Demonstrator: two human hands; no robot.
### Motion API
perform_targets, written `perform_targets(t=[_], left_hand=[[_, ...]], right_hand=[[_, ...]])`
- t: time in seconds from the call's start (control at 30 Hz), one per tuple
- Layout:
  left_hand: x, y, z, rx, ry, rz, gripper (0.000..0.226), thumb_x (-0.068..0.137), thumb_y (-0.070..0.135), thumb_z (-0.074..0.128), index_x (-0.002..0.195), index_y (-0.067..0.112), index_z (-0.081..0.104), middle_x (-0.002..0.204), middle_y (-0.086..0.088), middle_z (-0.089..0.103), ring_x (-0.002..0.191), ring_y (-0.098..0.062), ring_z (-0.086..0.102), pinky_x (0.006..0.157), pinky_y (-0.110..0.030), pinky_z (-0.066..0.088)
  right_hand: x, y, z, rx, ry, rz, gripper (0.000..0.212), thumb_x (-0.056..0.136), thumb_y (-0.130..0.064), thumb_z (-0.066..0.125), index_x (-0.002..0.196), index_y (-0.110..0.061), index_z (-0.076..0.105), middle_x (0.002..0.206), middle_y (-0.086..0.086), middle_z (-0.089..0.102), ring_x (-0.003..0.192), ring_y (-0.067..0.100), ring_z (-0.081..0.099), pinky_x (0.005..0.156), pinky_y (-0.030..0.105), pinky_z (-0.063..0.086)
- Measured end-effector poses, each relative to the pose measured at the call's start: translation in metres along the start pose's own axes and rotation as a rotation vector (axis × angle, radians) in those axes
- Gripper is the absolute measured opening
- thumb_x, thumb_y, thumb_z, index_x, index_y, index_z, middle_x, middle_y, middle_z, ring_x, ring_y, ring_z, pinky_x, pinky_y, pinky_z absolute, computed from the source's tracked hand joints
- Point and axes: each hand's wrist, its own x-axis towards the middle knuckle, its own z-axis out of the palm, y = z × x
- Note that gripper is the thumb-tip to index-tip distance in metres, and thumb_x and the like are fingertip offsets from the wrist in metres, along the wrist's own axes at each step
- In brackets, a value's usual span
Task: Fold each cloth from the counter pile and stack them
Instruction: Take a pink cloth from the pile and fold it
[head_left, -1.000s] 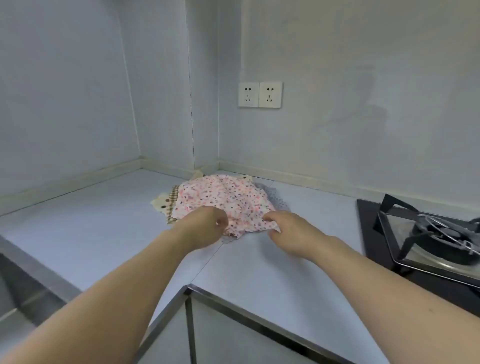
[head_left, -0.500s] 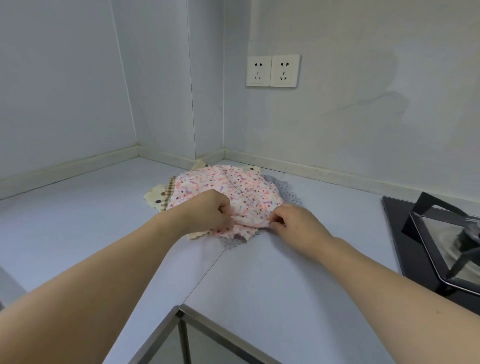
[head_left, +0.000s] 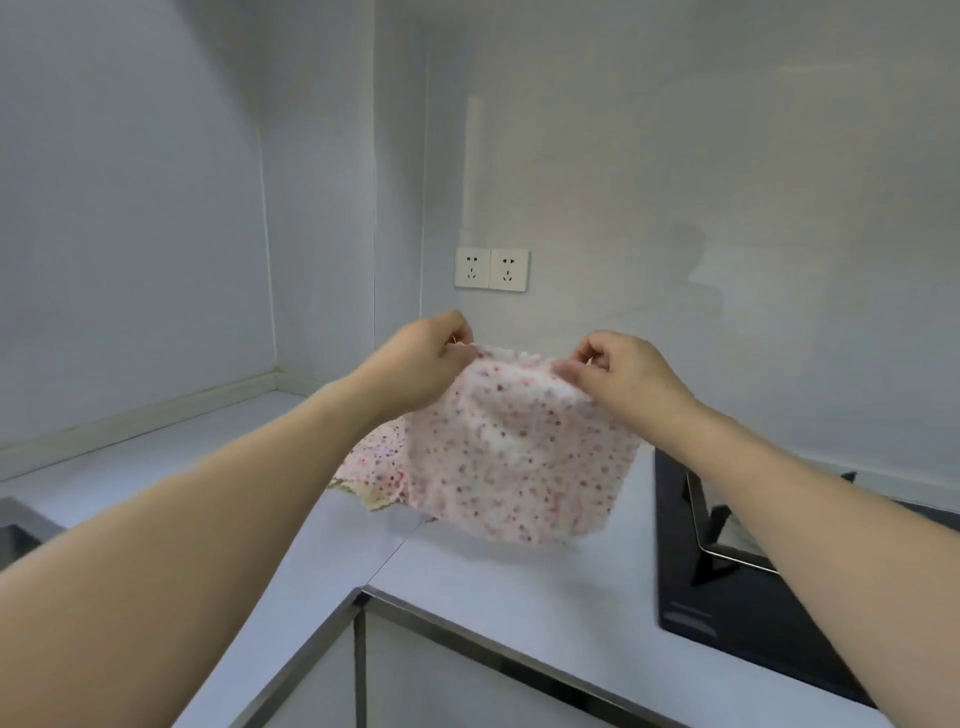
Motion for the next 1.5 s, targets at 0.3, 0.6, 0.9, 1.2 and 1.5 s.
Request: perform_targets(t=[0.3,0.6,0.9,1.2,1.5], left_hand=[[-0.032,0.065,-0.020,-0.048,-0.072,0.089,0.013,0.099,0.024,0.049,0.099,0.016,0.060,0.078,0.001,0.055,0.065,-0.014,0.047,0.061,-0.026,0.040],[-0.009,0.009,0.061,0.062,-0.150,-0.026,0.012,0.096,0.015,0.047,0.097,0.016,0.059,0.083,0.000,0.060,0.079,-0.023,0.063,0.063,-0.027,0.044],[0.001,-0.046,0.123,0.197,-0.014,-0.029,0.016,0.094,0.014,0.046,0.099,0.020,0.060,0.086,-0.001,0.066,0.076,-0.023,0.060,0.071,-0.040,0.052],[-0.096,-0.077,0.150,0.185,-0.093,0.114,0.015,0.089,0.014,0.054,0.100,0.017,0.062,0.096,0.005,0.061,0.080,-0.014,0.050,0.065,-0.026,0.038],[-0.127,-0.093,0.159,0.148,-0.216,0.087,0.015,0.095,0.017,0.053,0.103,0.018,0.066,0.099,0.005,0.059,0.091,-0.014,0.054,0.077,-0.025,0.041]], right_hand=[[-0.044,-0.021,-0.093,-0.190,-0.123,0.049,0.009,0.092,-0.025,0.060,0.095,-0.019,0.066,0.095,0.003,0.067,0.089,0.021,0.061,0.082,0.033,0.049],[-0.044,0.063,-0.045,-0.378,-0.150,0.144,0.021,0.092,-0.007,0.052,0.097,-0.017,0.069,0.092,-0.005,0.061,0.095,0.016,0.058,0.078,0.023,0.041],[-0.055,0.116,0.018,-0.346,-0.088,0.128,0.030,0.096,-0.011,0.047,0.113,-0.017,0.071,0.121,0.000,0.067,0.113,0.017,0.059,0.097,0.025,0.043],[-0.155,0.123,0.045,-0.459,-0.205,-0.045,0.035,0.097,-0.012,0.046,0.127,-0.019,0.062,0.124,-0.005,0.064,0.118,0.016,0.052,0.099,0.023,0.033],[-0.208,0.135,0.069,-0.342,-0.081,0.022,0.020,0.093,-0.014,0.057,0.106,-0.015,0.072,0.103,-0.004,0.069,0.095,0.019,0.054,0.087,0.024,0.041]])
